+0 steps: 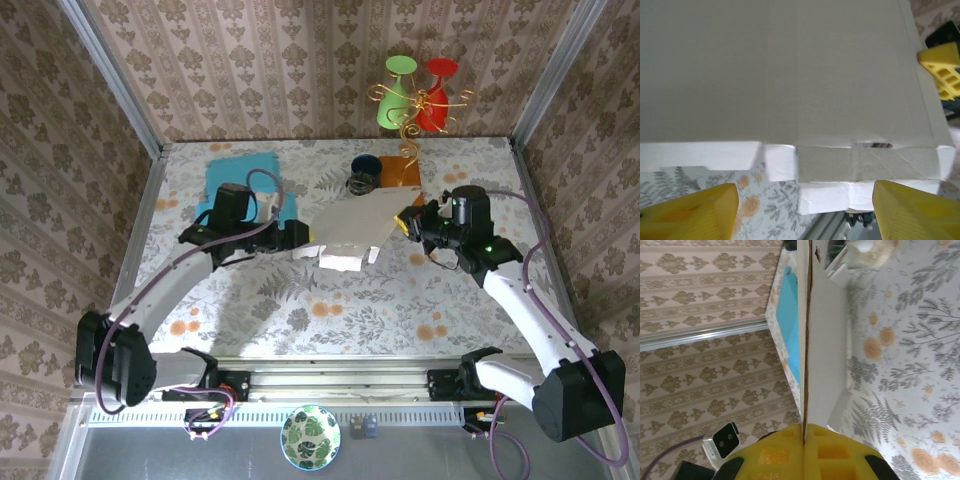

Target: Fold the paper box

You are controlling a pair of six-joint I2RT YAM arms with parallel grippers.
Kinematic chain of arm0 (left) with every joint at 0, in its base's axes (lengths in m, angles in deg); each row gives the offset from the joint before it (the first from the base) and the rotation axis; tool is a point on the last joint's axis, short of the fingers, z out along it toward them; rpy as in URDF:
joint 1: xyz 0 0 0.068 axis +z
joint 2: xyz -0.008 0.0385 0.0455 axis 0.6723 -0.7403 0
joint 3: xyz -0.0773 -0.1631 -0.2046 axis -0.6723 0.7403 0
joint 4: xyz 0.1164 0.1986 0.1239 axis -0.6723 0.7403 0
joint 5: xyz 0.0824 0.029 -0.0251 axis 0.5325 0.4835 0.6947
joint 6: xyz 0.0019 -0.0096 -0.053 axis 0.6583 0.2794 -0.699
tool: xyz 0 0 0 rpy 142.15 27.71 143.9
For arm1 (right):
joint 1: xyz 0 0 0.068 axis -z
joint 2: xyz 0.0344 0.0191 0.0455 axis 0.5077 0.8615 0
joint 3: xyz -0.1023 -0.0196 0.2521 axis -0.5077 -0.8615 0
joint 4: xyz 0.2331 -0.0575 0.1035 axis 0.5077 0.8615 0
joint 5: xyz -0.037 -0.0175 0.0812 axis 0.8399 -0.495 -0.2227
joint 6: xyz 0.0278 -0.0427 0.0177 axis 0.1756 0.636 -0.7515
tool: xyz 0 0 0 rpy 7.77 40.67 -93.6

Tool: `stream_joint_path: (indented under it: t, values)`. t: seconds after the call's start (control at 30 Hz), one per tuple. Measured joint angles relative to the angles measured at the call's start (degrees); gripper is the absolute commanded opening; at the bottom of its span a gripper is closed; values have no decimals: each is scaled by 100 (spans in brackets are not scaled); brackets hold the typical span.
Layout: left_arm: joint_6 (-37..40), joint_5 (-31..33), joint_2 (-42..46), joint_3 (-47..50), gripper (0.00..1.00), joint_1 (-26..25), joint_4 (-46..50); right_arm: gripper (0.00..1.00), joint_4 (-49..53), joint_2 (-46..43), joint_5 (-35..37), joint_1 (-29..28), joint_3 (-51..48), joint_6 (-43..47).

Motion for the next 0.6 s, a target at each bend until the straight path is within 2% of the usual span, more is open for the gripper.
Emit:
stream_joint_path:
  t: [0.27,0.5,0.6]
  values:
    - [-66,638,365,0,66,498,20,0,1290,-39,739,-321,1342,-146]
    - [-216,820,247,-118,59,522,39,0,3056,-170,2175,-1049,2959,-501]
    - [-282,820,94,-275,57,522,48,0,3504,-35,2704,-1423,3335,-802]
